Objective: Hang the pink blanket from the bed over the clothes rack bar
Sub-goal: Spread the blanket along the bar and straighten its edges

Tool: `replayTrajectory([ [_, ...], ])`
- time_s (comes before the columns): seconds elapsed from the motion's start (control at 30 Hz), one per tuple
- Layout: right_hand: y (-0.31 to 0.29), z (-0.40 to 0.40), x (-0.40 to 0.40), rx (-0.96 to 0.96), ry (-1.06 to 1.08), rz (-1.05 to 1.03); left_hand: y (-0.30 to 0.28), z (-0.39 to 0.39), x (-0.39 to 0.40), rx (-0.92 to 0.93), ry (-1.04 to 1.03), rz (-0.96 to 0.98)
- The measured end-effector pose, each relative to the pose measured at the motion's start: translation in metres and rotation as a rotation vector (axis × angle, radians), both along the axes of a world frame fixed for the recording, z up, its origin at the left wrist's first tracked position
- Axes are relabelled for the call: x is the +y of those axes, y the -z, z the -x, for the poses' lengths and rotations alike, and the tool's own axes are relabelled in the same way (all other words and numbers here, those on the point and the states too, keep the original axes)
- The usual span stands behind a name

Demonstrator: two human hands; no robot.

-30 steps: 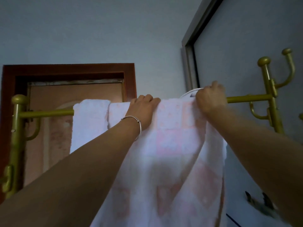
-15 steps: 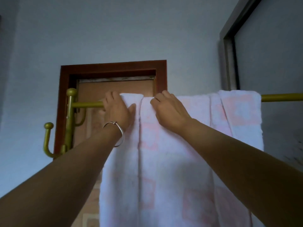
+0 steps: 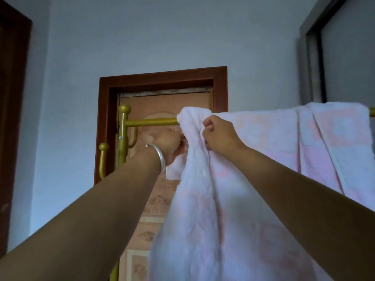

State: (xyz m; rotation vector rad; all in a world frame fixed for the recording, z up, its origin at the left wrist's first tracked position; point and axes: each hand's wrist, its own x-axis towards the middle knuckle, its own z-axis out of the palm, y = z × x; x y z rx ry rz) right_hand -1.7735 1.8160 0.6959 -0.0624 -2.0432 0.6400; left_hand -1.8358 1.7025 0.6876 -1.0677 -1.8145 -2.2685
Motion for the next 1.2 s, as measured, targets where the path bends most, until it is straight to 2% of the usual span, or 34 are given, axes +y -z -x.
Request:
replayTrajectory([
  [0.07, -0.002, -0.002, 0.002, 0.047, -0.044, 0.023, -0.003, 0.003, 0.002, 0.007, -0.011, 0.045],
  [0.13, -0.004, 0.0, 0.004, 0.061, -0.015, -0.06, -0.008, 0.005, 0.003, -0.003, -0.013, 0.085],
  [0.3, -0.014, 0.01, 0.009, 0.164, 0.269, -0.395, -0.031, 0.015, 0.006, 0.049, -0.148, 0.092],
  [0.47, -0.025, 0.02, 0.011, 0.106, 0.386, -0.507, -0.051, 0.024, 0.004, 0.065, -0.197, 0.127],
  [0.6, -0.034, 0.029, 0.013, -0.01, 0.437, -0.523, -0.068, 0.047, -0.014, 0.13, -0.533, 0.017],
  [0.7, -0.038, 0.032, 0.02, -0.089, 0.494, -0.536, -0.064, 0.063, -0.03, 0.199, -0.886, 0.173],
  [0.8, -0.036, 0.037, 0.026, -0.048, 0.543, -0.557, -0.052, 0.066, -0.028, 0.289, -0.963, 0.355],
  [0.9, -0.035, 0.044, 0.023, -0.024, 0.562, -0.551, -0.047, 0.06, -0.021, 0.354, -0.844, 0.409],
  [0.97, -0.035, 0.045, 0.021, -0.023, 0.583, -0.557, -0.045, 0.056, -0.02, 0.309, -0.607, 0.347],
  [1.03, -0.032, 0.043, 0.02, -0.018, 0.609, -0.565, -0.038, 0.048, -0.024, 0.16, -0.335, 0.311],
  [1.13, -0.031, 0.041, 0.017, -0.015, 0.638, -0.581, -0.027, 0.042, -0.03, 0.033, -0.087, 0.633],
  [1.2, -0.028, 0.037, 0.014, -0.04, 0.652, -0.576, -0.018, 0.031, -0.03, -0.013, 0.102, 0.722],
])
